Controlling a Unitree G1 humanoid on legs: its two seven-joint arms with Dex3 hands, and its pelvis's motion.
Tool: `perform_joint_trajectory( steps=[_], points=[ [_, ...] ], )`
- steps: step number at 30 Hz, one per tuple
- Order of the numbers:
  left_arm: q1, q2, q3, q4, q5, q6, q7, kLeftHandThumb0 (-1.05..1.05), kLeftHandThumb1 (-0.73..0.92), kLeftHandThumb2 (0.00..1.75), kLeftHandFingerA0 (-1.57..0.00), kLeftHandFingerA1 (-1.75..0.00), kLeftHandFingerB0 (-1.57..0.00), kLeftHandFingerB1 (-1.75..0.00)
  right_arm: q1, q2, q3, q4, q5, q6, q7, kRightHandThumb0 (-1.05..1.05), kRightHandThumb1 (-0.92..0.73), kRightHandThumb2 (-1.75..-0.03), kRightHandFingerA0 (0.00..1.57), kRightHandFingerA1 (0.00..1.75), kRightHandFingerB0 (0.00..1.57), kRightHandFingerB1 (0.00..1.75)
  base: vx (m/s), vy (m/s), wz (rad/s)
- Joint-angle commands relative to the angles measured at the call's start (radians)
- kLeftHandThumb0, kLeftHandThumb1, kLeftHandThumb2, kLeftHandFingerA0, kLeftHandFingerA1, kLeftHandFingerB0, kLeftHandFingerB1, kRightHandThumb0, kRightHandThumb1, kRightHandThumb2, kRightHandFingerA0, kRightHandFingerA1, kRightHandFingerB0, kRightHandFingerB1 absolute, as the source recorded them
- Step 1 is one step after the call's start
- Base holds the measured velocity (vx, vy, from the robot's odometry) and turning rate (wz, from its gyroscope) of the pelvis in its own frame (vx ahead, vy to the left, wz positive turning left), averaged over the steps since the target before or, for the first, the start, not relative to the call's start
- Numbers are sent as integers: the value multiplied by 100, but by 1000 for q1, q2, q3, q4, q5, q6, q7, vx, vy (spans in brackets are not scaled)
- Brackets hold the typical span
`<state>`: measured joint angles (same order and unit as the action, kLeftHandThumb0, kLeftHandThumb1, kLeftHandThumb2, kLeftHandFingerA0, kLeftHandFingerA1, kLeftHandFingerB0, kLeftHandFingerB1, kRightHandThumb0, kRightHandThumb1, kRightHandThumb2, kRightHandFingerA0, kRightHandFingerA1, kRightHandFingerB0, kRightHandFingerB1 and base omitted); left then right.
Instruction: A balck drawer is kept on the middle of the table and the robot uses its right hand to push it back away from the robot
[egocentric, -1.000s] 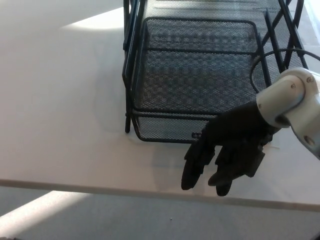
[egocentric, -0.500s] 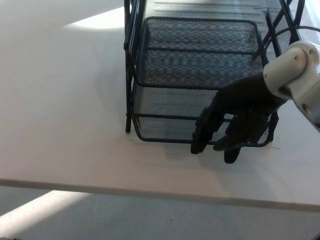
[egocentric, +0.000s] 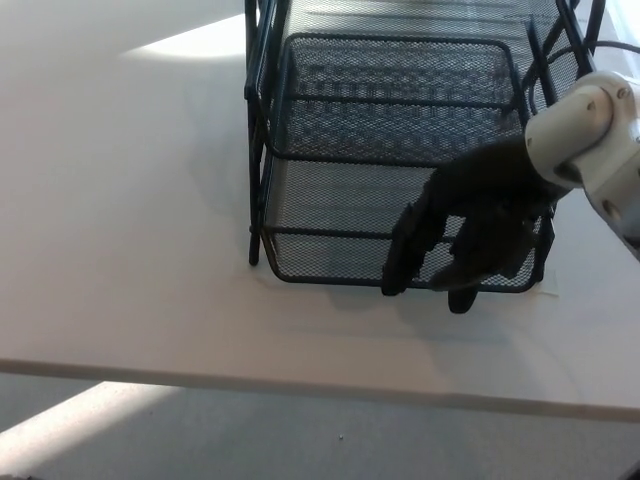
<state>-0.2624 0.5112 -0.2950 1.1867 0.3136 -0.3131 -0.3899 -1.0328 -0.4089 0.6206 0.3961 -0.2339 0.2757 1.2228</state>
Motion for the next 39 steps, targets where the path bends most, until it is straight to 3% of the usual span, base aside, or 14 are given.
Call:
perform_joint_trajectory(
  steps=[1, 14, 22, 24, 28, 33, 39],
  points=[
    [4, 13, 0, 6, 16, -12, 7, -55, 75, 63, -50, -39, -34, -33, 59, -56, -6, -161, -20, 20, 32, -49, -78, -63, 54, 43, 41, 37, 0, 0, 0],
    [6, 15, 10, 4, 2, -12, -7, -57, 71, 63, -48, -39, -34, -33, 242, -193, -66, -822, 124, 206, 149, -50, -77, -64, 52, 43, 36, 35, 0, 0, 0],
    [1, 13, 0, 2, 14, -4, 8, -56, 75, 63, -51, -38, -36, -33, 285, -255, -148, -1034, 216, 262, 179, -49, -81, -64, 55, 42, 39, 35, 0, 0, 0],
    [0, 13, -2, 0, 15, -10, 5, -57, 75, 63, -51, -38, -36, -33, 322, -281, -202, -1073, 256, 283, 178, -52, -75, -67, 55, 44, 37, 36, 0, 0, 0],
    [-2, 10, 3, 5, 9, -4, -4, -56, 75, 63, -52, -39, -36, -33, 431, -318, -273, -1094, 293, 266, 159, -49, -81, -64, 56, 43, 38, 35, 0, 0, 0],
    [1, 19, -2, 2, 16, -7, 4, -56, 75, 63, -53, -39, -35, -33, 706, -337, -428, -1043, 339, 171, 97, -53, -76, -67, 55, 44, 37, 36, 0, 0, 0],
    [8, 27, 6, 3, 8, -13, -1, -56, 75, 63, -52, -39, -36, -33, 949, -338, -561, -949, 348, 48, 78, -54, -83, -65, 49, 39, 36, 34, 0, 0, 0]
  ],
)
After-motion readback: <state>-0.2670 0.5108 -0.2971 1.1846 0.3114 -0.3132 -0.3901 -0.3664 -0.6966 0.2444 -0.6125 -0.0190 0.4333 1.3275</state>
